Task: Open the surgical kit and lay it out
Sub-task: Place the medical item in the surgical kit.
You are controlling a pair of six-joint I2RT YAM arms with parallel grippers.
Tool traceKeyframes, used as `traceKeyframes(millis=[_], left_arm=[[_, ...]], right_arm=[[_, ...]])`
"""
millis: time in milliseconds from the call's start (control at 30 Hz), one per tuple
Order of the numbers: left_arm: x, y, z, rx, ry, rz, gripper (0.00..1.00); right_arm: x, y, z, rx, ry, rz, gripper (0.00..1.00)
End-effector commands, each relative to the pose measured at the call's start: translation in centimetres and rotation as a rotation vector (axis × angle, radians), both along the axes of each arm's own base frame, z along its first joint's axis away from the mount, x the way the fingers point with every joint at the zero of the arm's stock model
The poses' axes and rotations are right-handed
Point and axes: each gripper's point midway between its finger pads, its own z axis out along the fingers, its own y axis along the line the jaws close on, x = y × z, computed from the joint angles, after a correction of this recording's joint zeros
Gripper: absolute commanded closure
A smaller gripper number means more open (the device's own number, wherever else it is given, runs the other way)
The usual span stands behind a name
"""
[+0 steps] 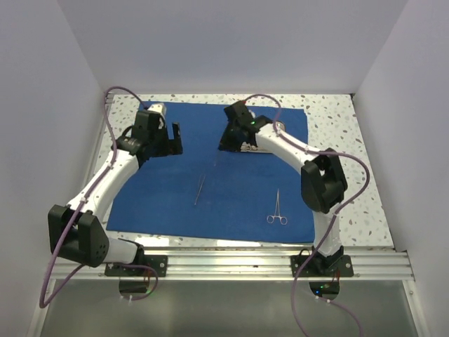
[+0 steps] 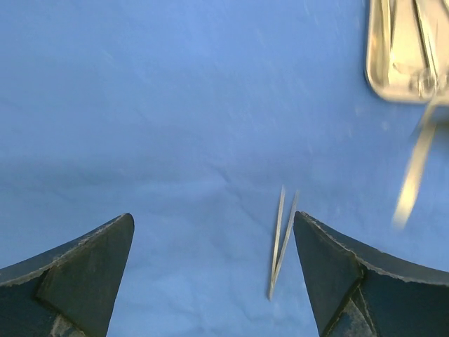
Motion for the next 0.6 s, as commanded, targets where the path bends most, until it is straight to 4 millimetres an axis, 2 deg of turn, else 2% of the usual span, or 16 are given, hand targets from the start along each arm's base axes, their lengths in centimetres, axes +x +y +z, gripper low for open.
traceKeyframes(millis=[0,67,100,133,333,367,467,500,567], left_arm=[[1.5,2.5,1.8,0.030,-0.023,0.047,0.00],[2.2,4.1,2.8,0.018,-0.043,0.091,0.00],[2.4,4.5,2.8,0.016,-0.038,0.104,0.00],[2.5,5.1,2.8,0.014,-0.031,0.121,0.00],[2.8,6.6,3.4,0.011,-0.039,0.178,0.00],[2.8,6.6,3.5,0.010,-0.040,0.179,0.00],[3.0,6.8,3.6,0.005,-0.043,0.180,0.00],[3.0,6.7,3.6,0.003,-0.042,0.178,0.00],[3.0,6.6,3.5,-0.004,-0.041,0.175,0.00]], right_arm=[[-3.1,6.1,-0.1,0.177,0.016,0.066,1.00],[-5.1,8.2,-1.3,0.166,0.047,0.116,1.00],[-5.8,8.8,-2.4,0.153,0.068,0.135,1.00],[-6.6,9.8,-2.7,0.141,0.068,0.159,1.00],[-8.6,11.2,-5.1,0.095,0.106,0.205,1.00],[-9.0,11.2,-5.4,0.086,0.119,0.210,0.97],[-9.6,10.6,-5.2,0.058,0.137,0.200,0.51],[-9.6,10.3,-4.9,0.049,0.135,0.192,0.31],[-9.2,9.1,-2.9,0.018,0.094,0.168,0.16]])
